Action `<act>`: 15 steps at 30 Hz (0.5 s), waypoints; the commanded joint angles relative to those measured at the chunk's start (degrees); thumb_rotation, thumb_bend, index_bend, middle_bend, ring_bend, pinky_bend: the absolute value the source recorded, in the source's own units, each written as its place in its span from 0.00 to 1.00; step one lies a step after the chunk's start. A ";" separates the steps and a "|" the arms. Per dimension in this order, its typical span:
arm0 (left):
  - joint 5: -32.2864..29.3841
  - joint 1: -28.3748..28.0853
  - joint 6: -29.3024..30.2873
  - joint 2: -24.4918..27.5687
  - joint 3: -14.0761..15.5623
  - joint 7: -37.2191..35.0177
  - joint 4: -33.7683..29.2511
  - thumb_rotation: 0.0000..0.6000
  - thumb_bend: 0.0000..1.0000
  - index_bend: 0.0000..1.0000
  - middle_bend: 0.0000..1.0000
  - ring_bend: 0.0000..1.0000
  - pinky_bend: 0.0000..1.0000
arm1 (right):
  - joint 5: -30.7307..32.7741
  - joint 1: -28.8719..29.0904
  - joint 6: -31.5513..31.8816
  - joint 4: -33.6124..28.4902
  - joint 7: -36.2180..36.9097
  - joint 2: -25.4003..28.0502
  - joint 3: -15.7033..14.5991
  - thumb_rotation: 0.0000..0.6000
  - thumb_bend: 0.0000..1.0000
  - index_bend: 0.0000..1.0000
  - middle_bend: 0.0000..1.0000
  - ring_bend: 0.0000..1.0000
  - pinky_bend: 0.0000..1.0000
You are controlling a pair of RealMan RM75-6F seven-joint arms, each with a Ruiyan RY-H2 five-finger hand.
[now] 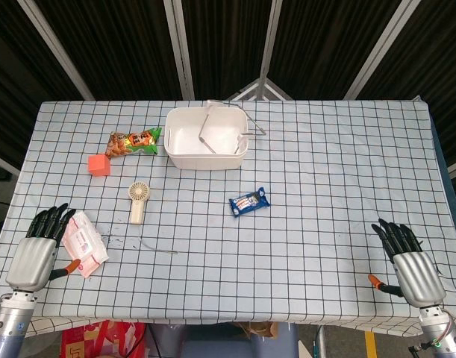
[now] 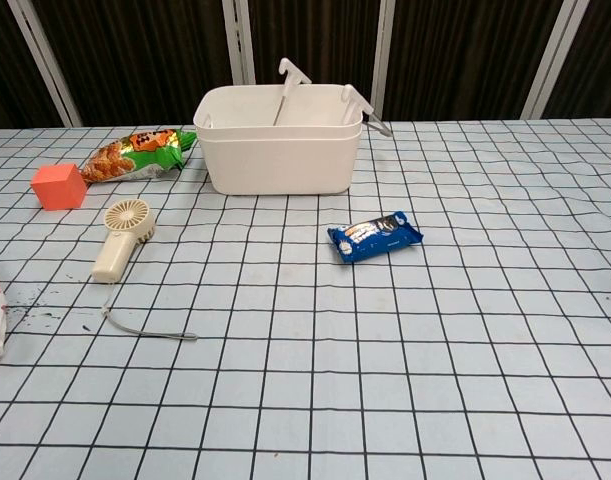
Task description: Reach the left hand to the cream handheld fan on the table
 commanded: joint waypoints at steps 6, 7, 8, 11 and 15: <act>-0.28 -0.03 -0.41 0.16 0.02 0.46 -0.20 1.00 0.11 0.00 0.00 0.00 0.05 | -0.01 -0.10 0.08 -0.06 0.02 0.10 -0.05 1.00 0.21 0.00 0.00 0.00 0.04; -0.29 -0.04 -0.44 0.17 0.01 0.57 -0.25 1.00 0.11 0.00 0.00 0.00 0.05 | 0.01 -0.14 0.16 -0.11 0.10 0.14 -0.04 1.00 0.21 0.00 0.00 0.00 0.04; -0.35 -0.07 -0.55 0.18 0.03 0.70 -0.28 1.00 0.11 0.00 0.00 0.00 0.06 | -0.02 -0.18 0.28 -0.18 0.17 0.15 -0.02 1.00 0.21 0.00 0.00 0.00 0.04; -0.79 -0.32 -1.28 0.30 0.01 1.27 -0.61 1.00 0.14 0.00 0.12 0.07 0.16 | -0.30 -0.17 0.30 -0.21 0.04 0.11 -0.13 1.00 0.21 0.00 0.00 0.00 0.04; -2.27 -1.72 -3.06 0.23 -1.23 3.94 -1.54 1.00 0.35 0.00 0.66 0.59 0.67 | -0.25 -0.08 0.09 -0.23 -0.17 0.05 -0.12 1.00 0.21 0.00 0.00 0.00 0.04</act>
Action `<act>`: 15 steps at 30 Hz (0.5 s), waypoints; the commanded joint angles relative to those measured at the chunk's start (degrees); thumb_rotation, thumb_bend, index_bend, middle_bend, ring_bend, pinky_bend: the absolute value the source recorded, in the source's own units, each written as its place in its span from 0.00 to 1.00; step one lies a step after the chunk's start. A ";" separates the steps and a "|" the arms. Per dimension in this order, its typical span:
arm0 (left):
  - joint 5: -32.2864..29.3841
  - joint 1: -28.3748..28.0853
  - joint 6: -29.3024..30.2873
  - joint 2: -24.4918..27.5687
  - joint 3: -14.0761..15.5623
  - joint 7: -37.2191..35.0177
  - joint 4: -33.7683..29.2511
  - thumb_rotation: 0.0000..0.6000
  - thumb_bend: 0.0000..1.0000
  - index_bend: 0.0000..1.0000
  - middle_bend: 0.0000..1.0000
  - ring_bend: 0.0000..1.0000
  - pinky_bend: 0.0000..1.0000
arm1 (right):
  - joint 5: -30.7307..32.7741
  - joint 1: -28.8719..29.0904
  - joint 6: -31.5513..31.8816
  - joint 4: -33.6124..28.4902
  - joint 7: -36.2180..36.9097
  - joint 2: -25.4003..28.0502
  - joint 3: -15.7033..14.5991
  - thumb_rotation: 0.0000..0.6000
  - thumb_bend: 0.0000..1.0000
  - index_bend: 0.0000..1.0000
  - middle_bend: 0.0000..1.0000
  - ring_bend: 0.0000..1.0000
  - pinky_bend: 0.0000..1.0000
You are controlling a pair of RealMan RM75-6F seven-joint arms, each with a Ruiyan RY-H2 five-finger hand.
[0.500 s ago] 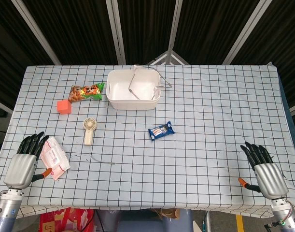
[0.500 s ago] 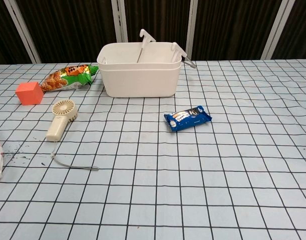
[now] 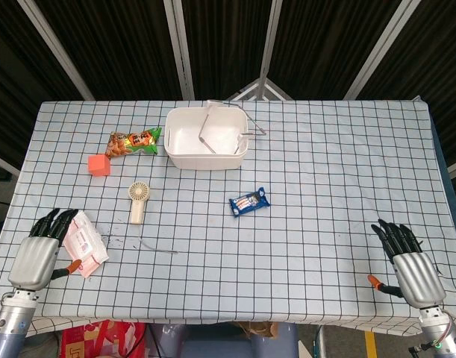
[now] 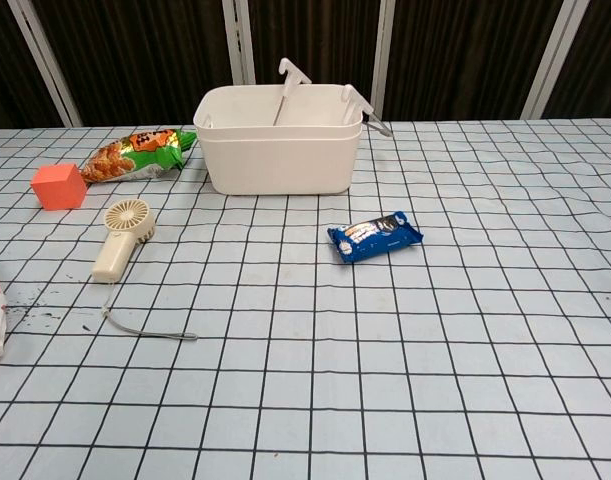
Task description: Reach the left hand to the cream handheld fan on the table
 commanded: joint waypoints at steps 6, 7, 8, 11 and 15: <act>-11.89 -6.58 -11.28 -1.25 -4.54 8.28 -5.01 1.00 0.54 0.00 0.90 0.84 0.87 | 0.02 0.11 -0.12 -0.20 0.11 -0.02 0.06 1.00 0.21 0.00 0.00 0.00 0.04; -13.84 -7.72 -12.64 -1.84 -5.28 10.00 -5.32 1.00 0.57 0.00 0.91 0.85 0.88 | 0.01 0.16 -0.20 -0.19 0.12 -0.02 0.07 1.00 0.21 0.00 0.00 0.00 0.04; -15.65 -8.76 -13.73 -2.49 -5.89 11.76 -5.54 1.00 0.59 0.00 0.92 0.87 0.89 | 0.04 0.19 -0.25 -0.17 0.15 0.00 0.09 1.00 0.21 0.00 0.00 0.00 0.04; -20.97 -11.69 -16.13 -4.94 -7.32 17.03 -5.96 1.00 0.62 0.01 0.94 0.88 0.90 | 0.29 0.22 -0.42 -0.12 0.49 0.00 0.14 1.00 0.21 0.00 0.00 0.00 0.04; -27.69 -15.00 -16.96 -8.94 -8.51 23.60 -5.73 1.00 0.64 0.01 0.94 0.88 0.90 | 0.31 0.29 -0.56 -0.04 1.06 0.13 0.12 1.00 0.21 0.00 0.00 0.00 0.04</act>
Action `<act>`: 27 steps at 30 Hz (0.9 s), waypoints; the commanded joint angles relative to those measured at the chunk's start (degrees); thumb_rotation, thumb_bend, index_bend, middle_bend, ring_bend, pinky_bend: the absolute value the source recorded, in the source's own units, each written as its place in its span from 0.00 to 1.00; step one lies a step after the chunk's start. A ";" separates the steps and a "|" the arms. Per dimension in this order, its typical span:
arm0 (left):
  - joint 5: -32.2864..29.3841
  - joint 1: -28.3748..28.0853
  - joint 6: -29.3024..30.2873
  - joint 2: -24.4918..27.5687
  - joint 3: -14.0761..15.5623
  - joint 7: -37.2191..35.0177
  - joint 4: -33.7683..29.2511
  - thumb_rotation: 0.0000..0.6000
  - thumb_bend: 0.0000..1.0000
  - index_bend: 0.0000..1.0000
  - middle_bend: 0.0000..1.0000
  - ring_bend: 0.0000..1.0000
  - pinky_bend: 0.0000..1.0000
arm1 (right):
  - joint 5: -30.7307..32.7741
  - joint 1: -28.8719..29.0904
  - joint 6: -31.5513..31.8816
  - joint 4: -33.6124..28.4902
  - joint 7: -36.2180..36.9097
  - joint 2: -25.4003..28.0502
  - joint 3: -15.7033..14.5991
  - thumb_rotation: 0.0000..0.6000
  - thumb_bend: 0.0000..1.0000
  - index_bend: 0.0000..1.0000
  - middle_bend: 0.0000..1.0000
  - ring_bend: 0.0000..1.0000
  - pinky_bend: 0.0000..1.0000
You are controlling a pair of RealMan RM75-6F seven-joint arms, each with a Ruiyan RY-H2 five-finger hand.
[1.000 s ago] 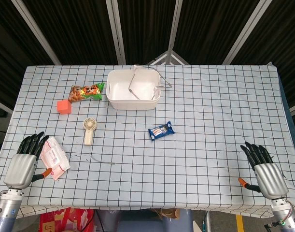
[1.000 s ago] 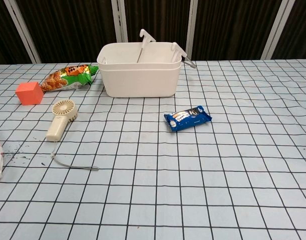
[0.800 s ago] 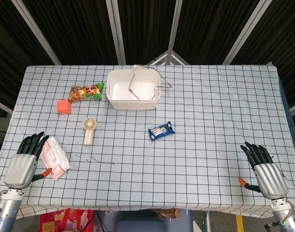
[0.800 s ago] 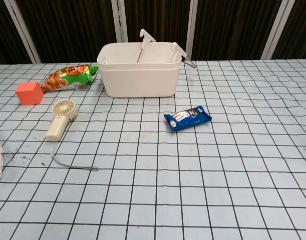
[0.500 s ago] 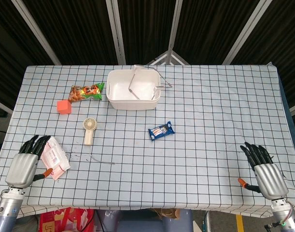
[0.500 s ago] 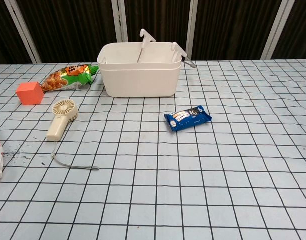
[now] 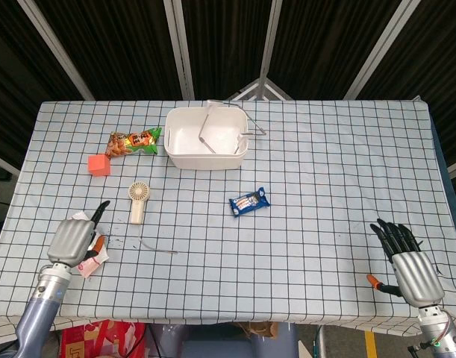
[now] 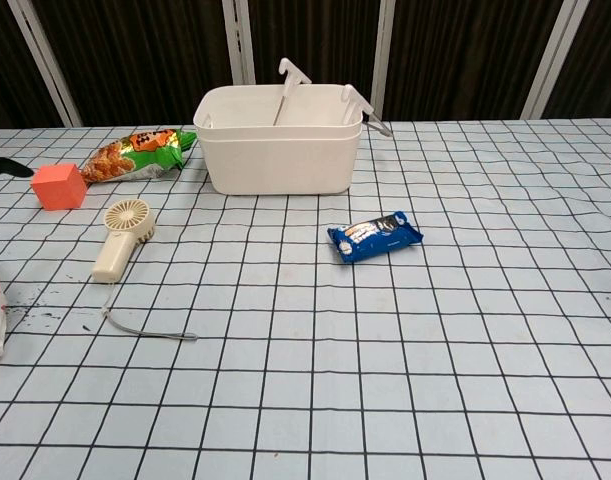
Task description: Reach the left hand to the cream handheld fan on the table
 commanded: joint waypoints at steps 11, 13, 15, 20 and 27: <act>-16.36 -8.83 -0.04 -12.13 -2.53 15.19 4.09 1.00 0.65 0.04 0.95 0.89 0.90 | 0.08 0.11 -0.17 -0.02 1.14 0.14 0.01 1.00 0.21 0.00 0.00 0.00 0.04; -17.32 -9.27 0.46 -12.92 -2.57 15.74 5.01 1.00 0.65 0.05 0.95 0.89 0.90 | 0.10 0.12 -0.21 -0.01 1.14 0.13 0.00 1.00 0.21 0.00 0.00 0.00 0.04; -18.04 -9.62 0.90 -13.52 -2.63 15.99 5.86 1.00 0.65 0.05 0.95 0.89 0.90 | 0.09 0.12 -0.20 -0.02 1.12 0.14 0.00 1.00 0.21 0.00 0.00 0.00 0.04; -19.63 -10.14 1.37 -14.45 -2.54 15.83 8.04 1.00 0.65 0.05 0.95 0.89 0.90 | 0.10 0.16 -0.22 -0.10 1.04 0.14 0.05 1.00 0.21 0.00 0.00 0.00 0.04; -20.85 -10.78 0.73 -15.36 -2.09 14.73 10.72 1.00 0.65 0.05 0.95 0.89 0.90 | 0.08 0.18 -0.25 -0.07 0.97 0.02 0.03 1.00 0.21 0.00 0.00 0.00 0.04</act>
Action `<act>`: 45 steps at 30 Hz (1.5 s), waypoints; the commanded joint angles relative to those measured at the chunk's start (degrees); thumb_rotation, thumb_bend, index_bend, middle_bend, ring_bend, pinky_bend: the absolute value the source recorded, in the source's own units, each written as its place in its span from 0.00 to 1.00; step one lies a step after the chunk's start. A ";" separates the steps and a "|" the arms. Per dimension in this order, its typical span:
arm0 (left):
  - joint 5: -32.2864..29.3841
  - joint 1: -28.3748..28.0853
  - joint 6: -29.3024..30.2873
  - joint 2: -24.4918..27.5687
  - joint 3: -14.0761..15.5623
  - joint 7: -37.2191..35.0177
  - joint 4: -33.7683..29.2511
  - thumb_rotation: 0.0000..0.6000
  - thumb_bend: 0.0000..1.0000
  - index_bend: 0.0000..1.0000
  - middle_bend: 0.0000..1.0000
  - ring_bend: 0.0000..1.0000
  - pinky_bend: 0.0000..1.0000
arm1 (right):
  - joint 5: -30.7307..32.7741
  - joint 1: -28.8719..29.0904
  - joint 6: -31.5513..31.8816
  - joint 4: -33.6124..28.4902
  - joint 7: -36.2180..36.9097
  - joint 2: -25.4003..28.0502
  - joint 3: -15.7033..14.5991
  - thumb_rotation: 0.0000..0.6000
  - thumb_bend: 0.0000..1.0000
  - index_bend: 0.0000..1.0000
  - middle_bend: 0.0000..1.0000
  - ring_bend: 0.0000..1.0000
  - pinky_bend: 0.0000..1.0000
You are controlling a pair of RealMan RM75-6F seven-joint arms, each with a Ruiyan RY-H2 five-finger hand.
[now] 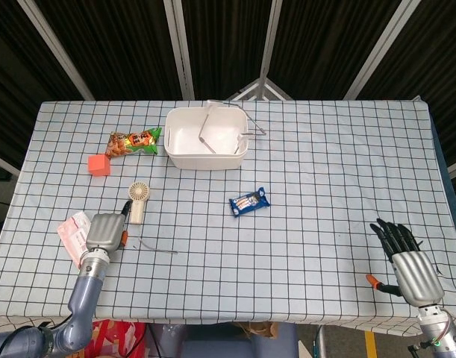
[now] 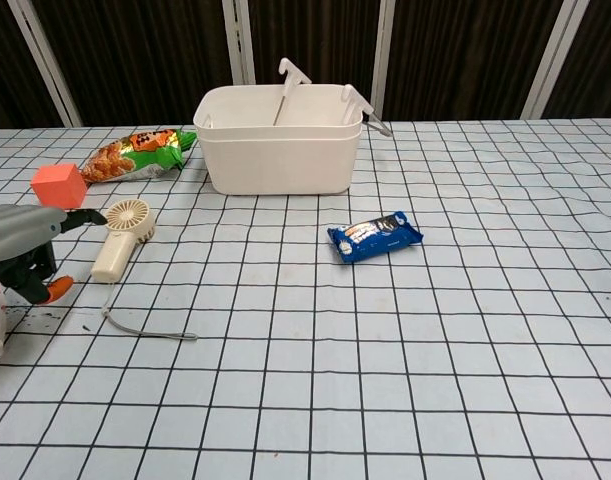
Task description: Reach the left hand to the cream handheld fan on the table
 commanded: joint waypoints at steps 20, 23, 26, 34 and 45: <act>-0.96 -1.56 -0.22 -1.62 1.77 -1.73 2.56 1.00 0.66 0.05 0.95 0.89 0.90 | -0.09 0.00 0.18 0.11 0.08 -0.12 0.04 1.00 0.21 0.00 0.00 0.00 0.04; -1.14 -1.69 -0.36 -1.71 1.94 -1.86 2.89 1.00 0.66 0.05 0.95 0.89 0.90 | -0.17 0.01 0.20 0.16 0.02 -0.14 0.02 1.00 0.21 0.00 0.00 0.00 0.04; -1.41 -1.82 -0.54 -1.98 2.10 -2.13 3.31 1.00 0.66 0.05 0.95 0.89 0.90 | -0.16 0.00 0.22 0.10 0.01 -0.10 0.03 1.00 0.21 0.00 0.00 0.00 0.04; -0.63 -2.03 -0.10 -2.44 2.39 -3.18 3.74 1.00 0.67 0.05 0.95 0.89 0.90 | -0.12 -0.03 0.33 0.26 0.08 -0.22 0.08 1.00 0.21 0.00 0.00 0.00 0.04; 1.37 -1.76 0.82 -1.14 2.81 -4.91 2.72 1.00 0.67 0.05 0.95 0.89 0.90 | -0.23 -0.03 0.40 0.25 -0.10 -0.32 0.06 1.00 0.21 0.00 0.00 0.00 0.04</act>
